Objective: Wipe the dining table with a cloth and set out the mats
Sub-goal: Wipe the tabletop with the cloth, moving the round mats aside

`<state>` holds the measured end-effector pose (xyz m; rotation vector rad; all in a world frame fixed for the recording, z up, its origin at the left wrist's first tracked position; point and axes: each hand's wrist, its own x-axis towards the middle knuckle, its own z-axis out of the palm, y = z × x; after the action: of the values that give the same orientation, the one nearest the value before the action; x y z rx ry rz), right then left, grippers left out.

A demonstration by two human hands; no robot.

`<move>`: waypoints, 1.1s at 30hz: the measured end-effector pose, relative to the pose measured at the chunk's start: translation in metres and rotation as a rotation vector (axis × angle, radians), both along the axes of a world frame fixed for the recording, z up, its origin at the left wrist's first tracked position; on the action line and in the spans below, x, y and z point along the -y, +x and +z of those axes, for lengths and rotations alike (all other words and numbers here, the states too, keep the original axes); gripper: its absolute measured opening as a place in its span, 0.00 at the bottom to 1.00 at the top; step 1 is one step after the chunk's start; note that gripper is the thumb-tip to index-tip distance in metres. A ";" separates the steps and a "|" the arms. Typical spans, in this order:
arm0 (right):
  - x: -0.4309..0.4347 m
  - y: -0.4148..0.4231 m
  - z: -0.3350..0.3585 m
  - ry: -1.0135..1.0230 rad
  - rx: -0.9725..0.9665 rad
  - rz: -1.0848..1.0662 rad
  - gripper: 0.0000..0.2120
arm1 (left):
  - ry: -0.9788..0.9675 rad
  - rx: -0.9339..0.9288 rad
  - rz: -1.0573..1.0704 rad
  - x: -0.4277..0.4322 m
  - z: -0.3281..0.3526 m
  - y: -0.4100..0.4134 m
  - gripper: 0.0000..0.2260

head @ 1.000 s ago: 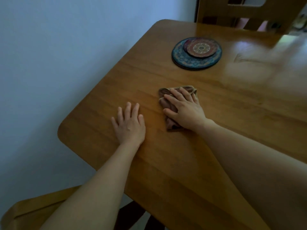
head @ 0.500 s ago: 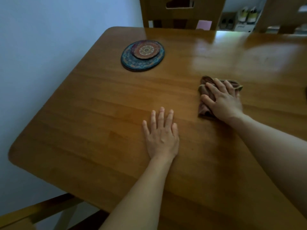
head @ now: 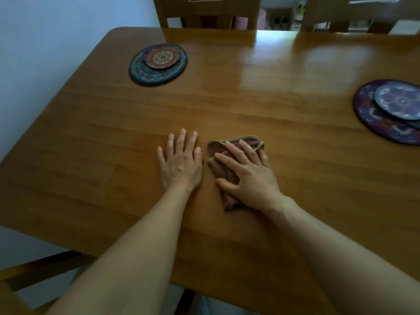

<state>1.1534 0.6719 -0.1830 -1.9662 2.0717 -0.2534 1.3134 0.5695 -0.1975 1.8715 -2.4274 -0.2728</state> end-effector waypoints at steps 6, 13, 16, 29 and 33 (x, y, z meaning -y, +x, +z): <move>-0.076 -0.106 0.010 0.016 -0.017 -0.270 0.30 | 0.024 0.000 -0.001 -0.018 0.003 0.006 0.23; -0.154 -0.149 0.008 0.070 -0.029 -0.714 0.32 | 0.054 -0.012 -0.046 -0.108 0.012 -0.006 0.23; -0.147 -0.116 0.010 0.124 -0.003 -0.704 0.32 | 0.061 -0.015 -0.068 -0.145 0.012 -0.015 0.23; -0.120 -0.053 0.012 0.089 -0.010 -0.013 0.30 | 0.097 0.038 -0.063 -0.154 0.016 0.039 0.29; -0.067 -0.061 0.007 0.064 -0.066 -0.307 0.29 | 0.048 -0.014 -0.048 -0.155 0.014 0.039 0.28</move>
<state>1.0929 0.7390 -0.1756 -1.6356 2.3904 -0.1819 1.3526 0.7248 -0.1836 1.8248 -2.4809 -0.3485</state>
